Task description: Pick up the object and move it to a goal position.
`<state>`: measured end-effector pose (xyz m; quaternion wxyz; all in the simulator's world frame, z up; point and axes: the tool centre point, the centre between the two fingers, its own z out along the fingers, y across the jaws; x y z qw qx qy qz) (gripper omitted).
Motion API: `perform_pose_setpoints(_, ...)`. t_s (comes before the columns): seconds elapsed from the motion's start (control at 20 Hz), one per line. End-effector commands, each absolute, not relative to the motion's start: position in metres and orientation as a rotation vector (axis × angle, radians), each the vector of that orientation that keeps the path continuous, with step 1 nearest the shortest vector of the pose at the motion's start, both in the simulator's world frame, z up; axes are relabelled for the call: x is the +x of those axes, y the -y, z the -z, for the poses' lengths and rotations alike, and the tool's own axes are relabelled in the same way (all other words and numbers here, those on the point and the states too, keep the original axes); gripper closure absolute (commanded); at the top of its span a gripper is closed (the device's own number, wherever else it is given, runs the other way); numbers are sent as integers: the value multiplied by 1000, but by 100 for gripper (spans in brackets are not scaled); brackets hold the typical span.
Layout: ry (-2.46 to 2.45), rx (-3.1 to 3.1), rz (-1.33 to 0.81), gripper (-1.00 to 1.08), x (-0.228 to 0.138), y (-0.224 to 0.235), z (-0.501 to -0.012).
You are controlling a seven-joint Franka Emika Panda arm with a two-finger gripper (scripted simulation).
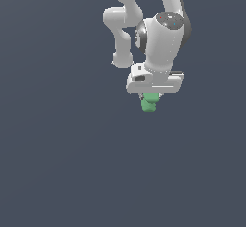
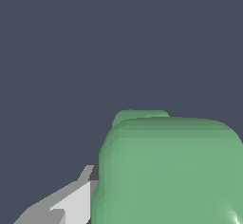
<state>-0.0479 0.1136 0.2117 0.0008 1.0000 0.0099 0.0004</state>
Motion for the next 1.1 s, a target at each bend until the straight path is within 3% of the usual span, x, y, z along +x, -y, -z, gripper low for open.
perform_pose_setpoints(0.0, -31, 3139, 0, 108, -51, -130, -239)
perform_pose_setpoints(0.5, -31, 3140, 0, 108, -57, -184, -322)
perform_pose_setpoints(1.05, -31, 3141, 0, 108, -57, -204, -352)
